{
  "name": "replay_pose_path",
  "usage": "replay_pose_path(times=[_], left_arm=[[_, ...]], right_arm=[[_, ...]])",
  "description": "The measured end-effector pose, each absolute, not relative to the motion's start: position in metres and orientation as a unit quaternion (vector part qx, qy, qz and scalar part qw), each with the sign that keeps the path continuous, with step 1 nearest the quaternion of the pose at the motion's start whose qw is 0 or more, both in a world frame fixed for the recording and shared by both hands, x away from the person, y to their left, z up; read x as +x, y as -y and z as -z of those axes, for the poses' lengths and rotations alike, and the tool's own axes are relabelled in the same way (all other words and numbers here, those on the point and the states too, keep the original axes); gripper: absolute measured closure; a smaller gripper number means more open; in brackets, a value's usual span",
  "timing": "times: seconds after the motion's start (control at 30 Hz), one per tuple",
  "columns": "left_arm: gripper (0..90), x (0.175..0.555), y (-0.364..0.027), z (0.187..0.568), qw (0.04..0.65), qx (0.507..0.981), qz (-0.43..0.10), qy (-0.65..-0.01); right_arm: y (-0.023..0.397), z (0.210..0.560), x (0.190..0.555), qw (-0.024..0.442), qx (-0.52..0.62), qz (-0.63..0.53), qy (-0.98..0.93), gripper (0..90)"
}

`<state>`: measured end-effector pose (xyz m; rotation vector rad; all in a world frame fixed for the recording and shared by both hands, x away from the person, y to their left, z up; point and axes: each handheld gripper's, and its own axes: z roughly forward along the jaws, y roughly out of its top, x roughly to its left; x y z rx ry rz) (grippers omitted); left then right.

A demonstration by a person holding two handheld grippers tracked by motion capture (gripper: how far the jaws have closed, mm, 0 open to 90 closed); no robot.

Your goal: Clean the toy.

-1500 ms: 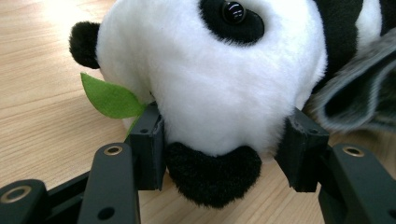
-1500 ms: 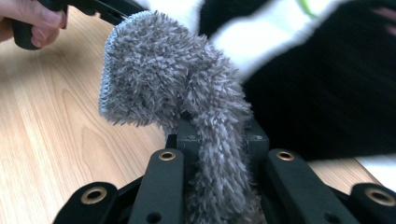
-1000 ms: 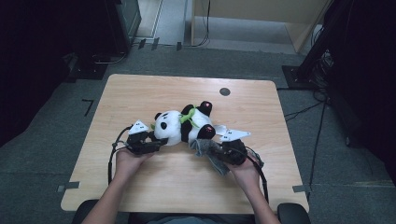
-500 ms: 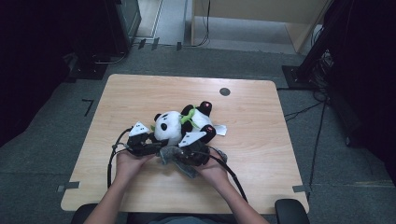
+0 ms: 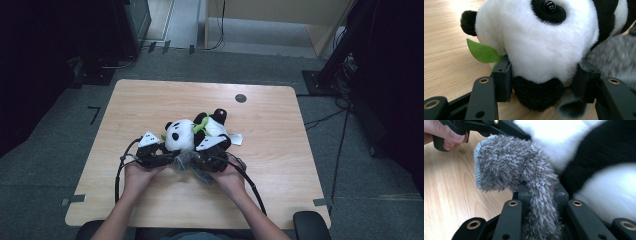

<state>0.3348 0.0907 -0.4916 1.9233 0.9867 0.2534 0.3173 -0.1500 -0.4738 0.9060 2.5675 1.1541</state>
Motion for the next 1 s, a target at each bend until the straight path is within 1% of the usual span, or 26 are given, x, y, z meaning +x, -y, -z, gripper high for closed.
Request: replay_pose_path(times=[0.27, 0.47, 0.63, 0.67, 1.0], left_arm=[[41.5, 0.336, -0.091, 0.491, 0.46, 0.786, -0.098, -0.401], [41.4, 0.336, -0.091, 0.49, 0.455, 0.788, -0.096, -0.403], [41.6, 0.337, -0.091, 0.49, 0.455, 0.787, -0.093, -0.405], [41.6, 0.337, -0.091, 0.49, 0.455, 0.787, -0.093, -0.405], [42.6, 0.336, -0.09, 0.49, 0.453, 0.789, -0.095, -0.404]], right_arm=[[0.185, 0.469, 0.31, 0.1, 0.329, -0.401, -0.849, 75.3], [0.211, 0.466, 0.304, 0.096, 0.35, -0.397, -0.843, 75.2], [0.226, 0.463, 0.3, 0.102, 0.359, -0.395, -0.839, 75.2], [0.235, 0.461, 0.299, 0.108, 0.363, -0.391, -0.839, 75.0], [0.274, 0.457, 0.304, 0.124, 0.398, -0.384, -0.824, 74.6]])
